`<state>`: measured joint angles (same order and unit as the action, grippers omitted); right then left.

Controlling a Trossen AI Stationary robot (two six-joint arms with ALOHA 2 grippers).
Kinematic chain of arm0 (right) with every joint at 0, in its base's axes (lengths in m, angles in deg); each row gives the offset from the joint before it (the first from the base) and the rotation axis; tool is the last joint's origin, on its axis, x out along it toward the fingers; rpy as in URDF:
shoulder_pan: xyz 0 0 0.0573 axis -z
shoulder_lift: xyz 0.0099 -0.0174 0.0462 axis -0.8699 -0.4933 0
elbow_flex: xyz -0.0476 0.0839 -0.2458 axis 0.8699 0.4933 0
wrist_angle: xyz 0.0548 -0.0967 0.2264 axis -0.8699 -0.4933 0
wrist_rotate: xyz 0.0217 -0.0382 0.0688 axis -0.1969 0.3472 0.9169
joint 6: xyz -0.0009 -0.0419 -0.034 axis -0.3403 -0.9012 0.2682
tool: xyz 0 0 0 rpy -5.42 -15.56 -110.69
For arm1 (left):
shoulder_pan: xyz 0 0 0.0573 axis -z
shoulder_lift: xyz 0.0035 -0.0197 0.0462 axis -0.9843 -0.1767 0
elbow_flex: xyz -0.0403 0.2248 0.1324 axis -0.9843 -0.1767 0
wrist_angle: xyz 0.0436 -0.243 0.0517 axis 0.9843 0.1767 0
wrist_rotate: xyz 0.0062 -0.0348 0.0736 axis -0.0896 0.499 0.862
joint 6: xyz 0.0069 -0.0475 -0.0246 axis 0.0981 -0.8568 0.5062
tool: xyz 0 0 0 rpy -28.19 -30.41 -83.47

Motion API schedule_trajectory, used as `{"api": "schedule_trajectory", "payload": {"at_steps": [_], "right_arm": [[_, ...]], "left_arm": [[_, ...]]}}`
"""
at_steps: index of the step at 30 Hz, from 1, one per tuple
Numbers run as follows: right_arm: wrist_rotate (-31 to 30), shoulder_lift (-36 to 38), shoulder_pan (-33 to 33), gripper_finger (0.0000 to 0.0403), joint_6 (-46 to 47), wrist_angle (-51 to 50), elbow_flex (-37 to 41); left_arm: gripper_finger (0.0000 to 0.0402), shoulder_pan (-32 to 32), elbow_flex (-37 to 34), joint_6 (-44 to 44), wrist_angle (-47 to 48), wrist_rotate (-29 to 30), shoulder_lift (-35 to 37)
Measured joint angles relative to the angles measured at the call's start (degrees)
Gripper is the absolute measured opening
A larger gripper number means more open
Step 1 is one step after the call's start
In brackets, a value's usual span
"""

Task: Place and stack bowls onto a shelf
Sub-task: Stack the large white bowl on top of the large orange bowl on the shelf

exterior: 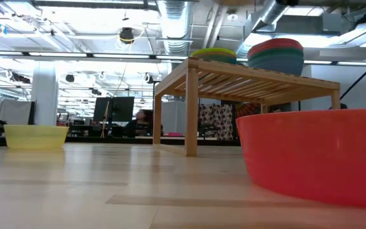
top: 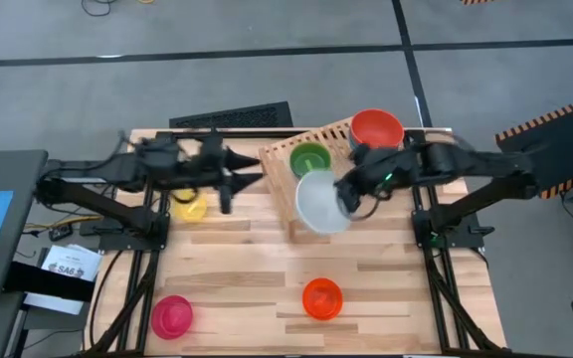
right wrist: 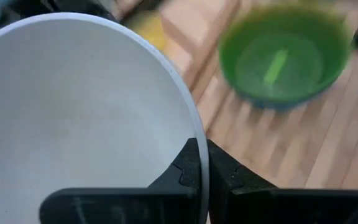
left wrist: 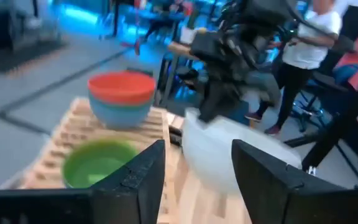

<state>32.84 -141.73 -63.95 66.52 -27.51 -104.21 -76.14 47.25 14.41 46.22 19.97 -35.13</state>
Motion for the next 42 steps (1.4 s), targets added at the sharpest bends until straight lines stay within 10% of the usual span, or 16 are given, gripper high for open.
{"api": "schedule_trajectory", "payload": {"at_steps": [10, 24, 42], "right_arm": [[-6.05, -0.17, 20.10, 0.0025, -10.68, -18.96, -22.58], [4.85, -2.24, 51.88, 0.0025, -21.53, -29.60, -22.04], [10.54, -9.61, 56.11, 0.0025, -28.63, -32.10, -21.96]], "left_arm": [[0.0171, -0.04, -0.04, 7.90, -1.92, 0.36, 5.55], [0.0171, -0.04, -0.09, 6.46, -2.55, -0.08, 1.27], [0.0171, -0.02, -0.09, 5.28, -3.00, -0.04, 1.30]]}}
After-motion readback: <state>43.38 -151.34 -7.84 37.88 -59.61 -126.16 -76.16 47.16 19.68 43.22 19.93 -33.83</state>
